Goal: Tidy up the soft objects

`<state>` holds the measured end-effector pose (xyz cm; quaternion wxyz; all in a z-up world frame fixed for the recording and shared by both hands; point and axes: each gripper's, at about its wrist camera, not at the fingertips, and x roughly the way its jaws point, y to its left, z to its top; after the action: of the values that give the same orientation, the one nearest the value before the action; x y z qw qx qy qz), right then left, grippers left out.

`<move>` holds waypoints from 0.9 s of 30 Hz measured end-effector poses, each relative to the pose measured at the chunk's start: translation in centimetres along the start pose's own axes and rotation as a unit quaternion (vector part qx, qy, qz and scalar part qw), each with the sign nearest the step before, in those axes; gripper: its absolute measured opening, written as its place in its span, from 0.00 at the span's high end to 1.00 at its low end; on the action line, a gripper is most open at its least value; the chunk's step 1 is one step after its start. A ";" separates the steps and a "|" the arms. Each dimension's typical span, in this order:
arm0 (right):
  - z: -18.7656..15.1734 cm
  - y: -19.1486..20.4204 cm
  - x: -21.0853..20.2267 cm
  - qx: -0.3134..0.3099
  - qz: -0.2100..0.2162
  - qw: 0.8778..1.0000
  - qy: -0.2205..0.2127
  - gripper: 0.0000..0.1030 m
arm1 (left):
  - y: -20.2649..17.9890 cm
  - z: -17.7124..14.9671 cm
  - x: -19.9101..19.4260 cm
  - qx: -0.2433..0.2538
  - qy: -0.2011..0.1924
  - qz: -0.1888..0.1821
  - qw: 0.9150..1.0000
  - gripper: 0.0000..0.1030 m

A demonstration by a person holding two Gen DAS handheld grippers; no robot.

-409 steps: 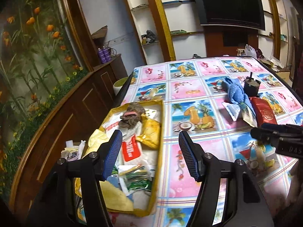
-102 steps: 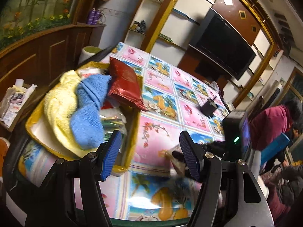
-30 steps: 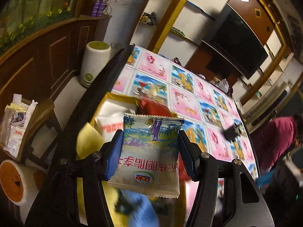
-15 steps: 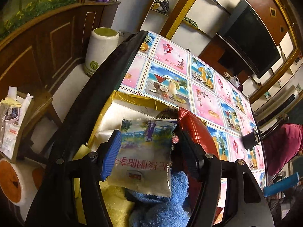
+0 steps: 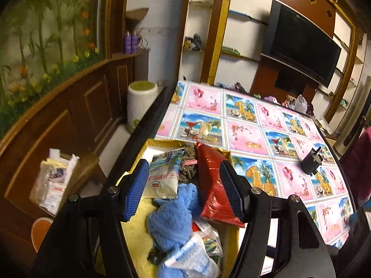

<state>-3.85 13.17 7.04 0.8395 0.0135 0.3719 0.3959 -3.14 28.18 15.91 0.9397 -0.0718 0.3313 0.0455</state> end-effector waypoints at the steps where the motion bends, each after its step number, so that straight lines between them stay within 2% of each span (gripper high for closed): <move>1: -0.2 -0.4 -0.3 0.005 -0.006 1.000 -0.003 0.47 | -0.4 -0.3 -0.9 0.002 -0.011 0.008 1.000 0.38; 5: -1.4 -2.6 -2.1 0.039 -0.029 0.999 -0.013 0.47 | -2.5 -1.7 -3.8 0.014 -0.051 0.043 0.998 0.34; 11: -3.1 -5.1 -4.4 0.084 -0.040 0.995 -0.022 0.47 | -6.1 -3.9 -5.8 0.040 -0.079 0.081 0.993 0.33; 19: -4.4 -6.4 -6.2 0.090 -0.046 0.994 -0.032 0.47 | -10.0 -5.2 -6.7 0.057 -0.079 0.106 0.990 0.33; 27: -5.7 -7.3 -7.2 0.100 -0.055 0.993 -0.030 0.47 | -12.1 -6.2 -7.4 0.068 -0.082 0.120 0.987 0.33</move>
<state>-5.66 1.74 5.05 0.8651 0.0889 0.3849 0.3093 -11.09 14.95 17.06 0.9542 0.0362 0.2615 0.1409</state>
